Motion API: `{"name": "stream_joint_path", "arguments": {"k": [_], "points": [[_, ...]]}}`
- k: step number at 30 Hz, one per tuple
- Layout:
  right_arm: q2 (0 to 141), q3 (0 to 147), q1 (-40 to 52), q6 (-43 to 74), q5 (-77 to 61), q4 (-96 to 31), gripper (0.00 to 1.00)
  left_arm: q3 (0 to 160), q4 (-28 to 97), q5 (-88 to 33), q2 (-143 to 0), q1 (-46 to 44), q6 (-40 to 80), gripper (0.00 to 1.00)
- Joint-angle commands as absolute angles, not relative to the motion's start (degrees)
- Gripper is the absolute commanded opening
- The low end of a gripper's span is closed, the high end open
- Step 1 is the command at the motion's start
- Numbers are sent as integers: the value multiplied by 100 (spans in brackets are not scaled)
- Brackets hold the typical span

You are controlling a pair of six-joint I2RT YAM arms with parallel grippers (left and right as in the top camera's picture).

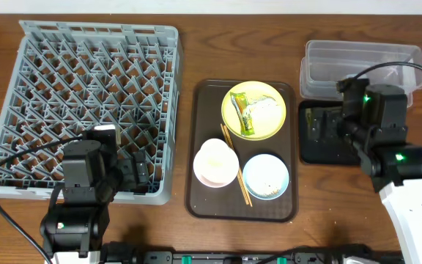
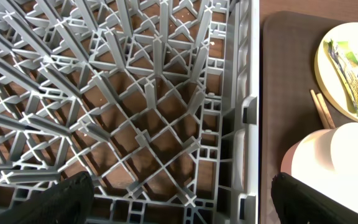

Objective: Sort waste into correct bins and load items into the dishwasher
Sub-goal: 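Reach the right gripper to the yellow plate and grasp the snack wrapper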

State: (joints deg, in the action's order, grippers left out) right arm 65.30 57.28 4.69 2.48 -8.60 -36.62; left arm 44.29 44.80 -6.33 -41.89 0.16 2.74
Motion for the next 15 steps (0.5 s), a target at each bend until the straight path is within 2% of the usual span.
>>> {"name": "stream_joint_path", "arguments": {"k": [1,3,9,15], "points": [[6689,5839,534,259,-2171,-3229,97,4574,4495,-709,-4180,8,283,93],[6766,5865,596,626,-1981,-3050,92,4574,4488,-709,-4180,8,283,93],[7507,6792,1219,939,-1092,-3527,91,4574,4484,-709,-4180,8,283,93],[8764,7787,1879,939,-963,-3940,86,4574,4475,-707,-4180,8,283,93]]}}
